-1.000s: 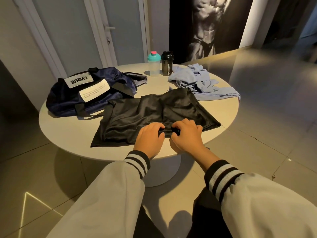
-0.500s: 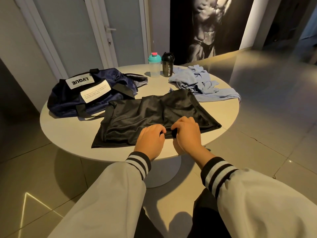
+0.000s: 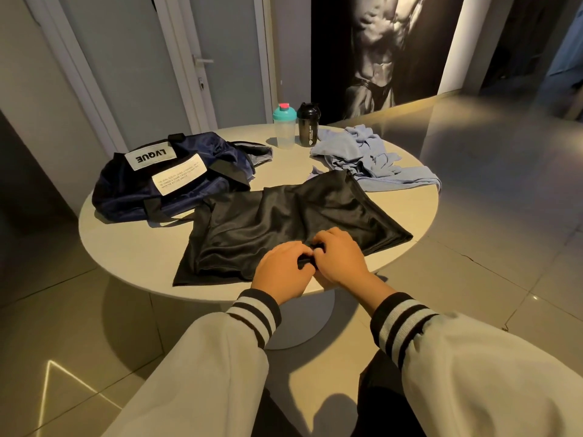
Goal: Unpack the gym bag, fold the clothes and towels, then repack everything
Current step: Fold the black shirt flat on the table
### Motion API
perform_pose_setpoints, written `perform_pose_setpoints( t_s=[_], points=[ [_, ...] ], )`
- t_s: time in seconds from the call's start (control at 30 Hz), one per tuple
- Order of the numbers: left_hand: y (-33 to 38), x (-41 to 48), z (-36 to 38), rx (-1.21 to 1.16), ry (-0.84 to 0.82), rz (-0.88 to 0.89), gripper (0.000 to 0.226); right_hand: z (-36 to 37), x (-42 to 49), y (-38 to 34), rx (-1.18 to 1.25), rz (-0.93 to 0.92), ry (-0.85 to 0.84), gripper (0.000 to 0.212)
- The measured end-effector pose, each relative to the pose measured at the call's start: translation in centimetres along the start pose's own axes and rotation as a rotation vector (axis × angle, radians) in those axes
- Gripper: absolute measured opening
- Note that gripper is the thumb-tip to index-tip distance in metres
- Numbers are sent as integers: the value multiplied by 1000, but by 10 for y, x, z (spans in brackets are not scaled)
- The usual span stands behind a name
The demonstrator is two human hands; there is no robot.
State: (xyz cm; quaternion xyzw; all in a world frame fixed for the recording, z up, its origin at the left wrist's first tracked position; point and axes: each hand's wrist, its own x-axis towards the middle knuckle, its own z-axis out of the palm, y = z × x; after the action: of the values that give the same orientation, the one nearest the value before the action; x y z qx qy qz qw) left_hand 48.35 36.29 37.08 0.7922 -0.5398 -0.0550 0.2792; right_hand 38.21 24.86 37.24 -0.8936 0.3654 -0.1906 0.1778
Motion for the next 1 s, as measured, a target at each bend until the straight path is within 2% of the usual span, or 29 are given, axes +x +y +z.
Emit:
perform_pose_setpoints(
  t_s=[0.1, 0.2, 0.4, 0.5, 0.57, 0.67, 0.77, 0.9, 1.0],
  points=[
    [0, 12, -16, -119, 100, -31, 18, -10, 7, 0, -153, 79, -4, 18],
    [-10, 36, -37, -100, 189, -108, 26, -14, 24, -12, -182, 82, 1, 20],
    [-64, 98, -61, 84, 7, -282, 49, -4, 88, -41, -112, -71, 7, 41],
    [-88, 124, -71, 158, -34, -288, 53, 11, 122, -45, 11, -72, -56, 45],
    [-100, 135, -70, 238, -119, -251, 54, 25, 138, -43, 69, -79, -113, 50],
    [-119, 136, -58, 309, -244, -284, 56, 43, 148, -35, 27, -77, -198, 58],
    [-138, 130, -55, 347, -181, -375, 62, 55, 146, -24, -123, -47, -231, 64],
    [-147, 125, -62, 366, -138, -463, 69, 58, 143, -22, -121, 6, -240, 69],
    [-141, 125, -62, 381, -145, -449, 67, 57, 144, -35, -143, 51, -267, 66]
  ],
)
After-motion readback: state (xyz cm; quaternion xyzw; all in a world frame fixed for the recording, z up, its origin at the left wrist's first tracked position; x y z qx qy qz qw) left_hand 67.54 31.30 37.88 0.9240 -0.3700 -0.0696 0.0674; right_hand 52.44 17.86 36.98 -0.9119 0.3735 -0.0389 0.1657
